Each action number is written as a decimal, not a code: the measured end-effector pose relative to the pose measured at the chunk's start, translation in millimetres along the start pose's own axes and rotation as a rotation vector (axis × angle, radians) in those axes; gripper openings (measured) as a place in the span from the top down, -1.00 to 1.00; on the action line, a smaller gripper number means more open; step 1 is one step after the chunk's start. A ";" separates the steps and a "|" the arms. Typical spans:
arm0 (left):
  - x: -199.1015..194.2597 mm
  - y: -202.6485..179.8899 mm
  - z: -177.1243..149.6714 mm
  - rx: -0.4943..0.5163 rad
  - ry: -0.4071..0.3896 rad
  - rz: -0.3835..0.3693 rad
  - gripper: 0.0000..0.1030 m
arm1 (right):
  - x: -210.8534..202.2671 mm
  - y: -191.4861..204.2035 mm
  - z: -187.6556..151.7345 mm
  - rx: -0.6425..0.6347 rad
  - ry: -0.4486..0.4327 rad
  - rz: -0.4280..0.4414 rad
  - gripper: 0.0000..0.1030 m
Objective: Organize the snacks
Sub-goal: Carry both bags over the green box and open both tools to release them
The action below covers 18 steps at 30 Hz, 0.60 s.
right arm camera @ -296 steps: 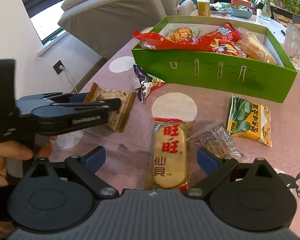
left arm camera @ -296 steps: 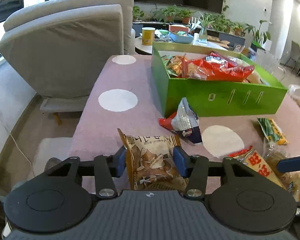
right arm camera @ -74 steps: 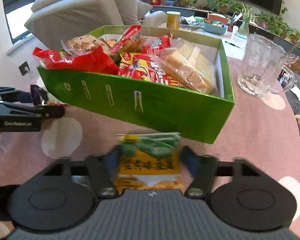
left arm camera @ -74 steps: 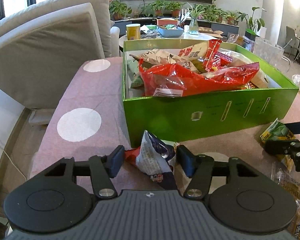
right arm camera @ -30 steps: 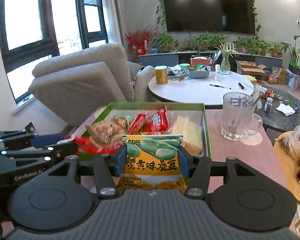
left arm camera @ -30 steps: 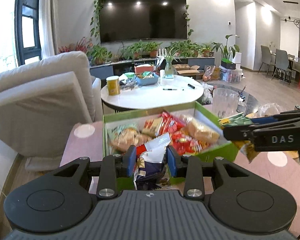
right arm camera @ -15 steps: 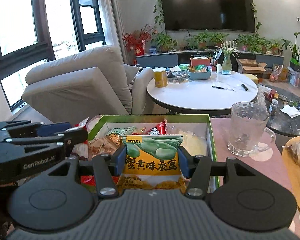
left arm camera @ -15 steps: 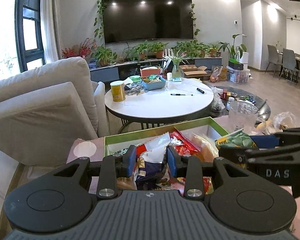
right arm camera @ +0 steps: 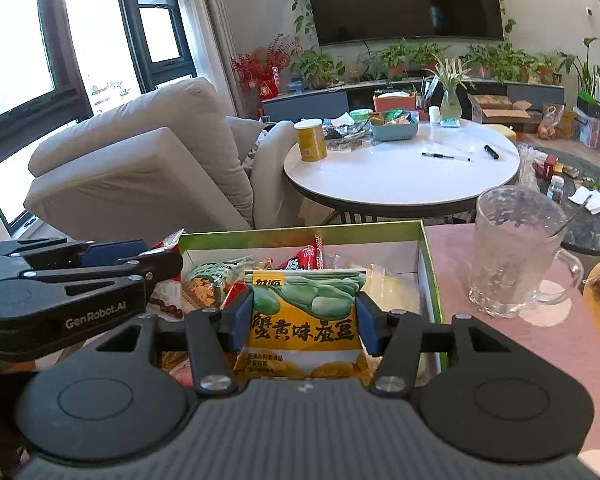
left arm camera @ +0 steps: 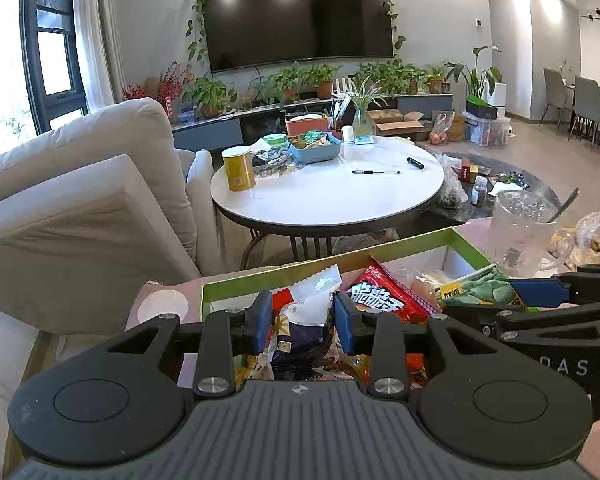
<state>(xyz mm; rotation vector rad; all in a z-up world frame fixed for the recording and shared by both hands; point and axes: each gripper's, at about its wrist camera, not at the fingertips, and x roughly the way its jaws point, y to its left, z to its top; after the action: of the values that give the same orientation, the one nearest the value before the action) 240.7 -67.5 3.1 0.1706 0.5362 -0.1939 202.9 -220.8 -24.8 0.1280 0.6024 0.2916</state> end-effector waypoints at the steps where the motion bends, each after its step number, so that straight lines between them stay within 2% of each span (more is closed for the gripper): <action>1: 3.6 -0.8 -0.1 0.001 0.005 0.001 0.40 | 2.4 0.4 0.8 0.001 0.003 0.001 -0.51; 11: 24.8 -2.5 -5.4 0.011 0.046 0.004 0.36 | 16.0 -2.3 0.0 0.012 0.024 0.009 -0.51; 15: 27.2 -5.4 -6.2 0.023 0.046 0.030 -0.02 | 15.6 -1.3 -2.1 0.011 0.016 0.002 -0.51; 18: 23.4 -5.2 -7.1 0.030 0.035 0.038 -0.12 | 10.3 -1.5 -2.6 0.016 0.008 0.000 -0.51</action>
<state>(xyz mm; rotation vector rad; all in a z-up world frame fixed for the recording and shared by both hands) 255.8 -74.3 -15.8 0.2136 0.5651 -0.1626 209.8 -218.9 -32.8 0.1418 0.6127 0.2874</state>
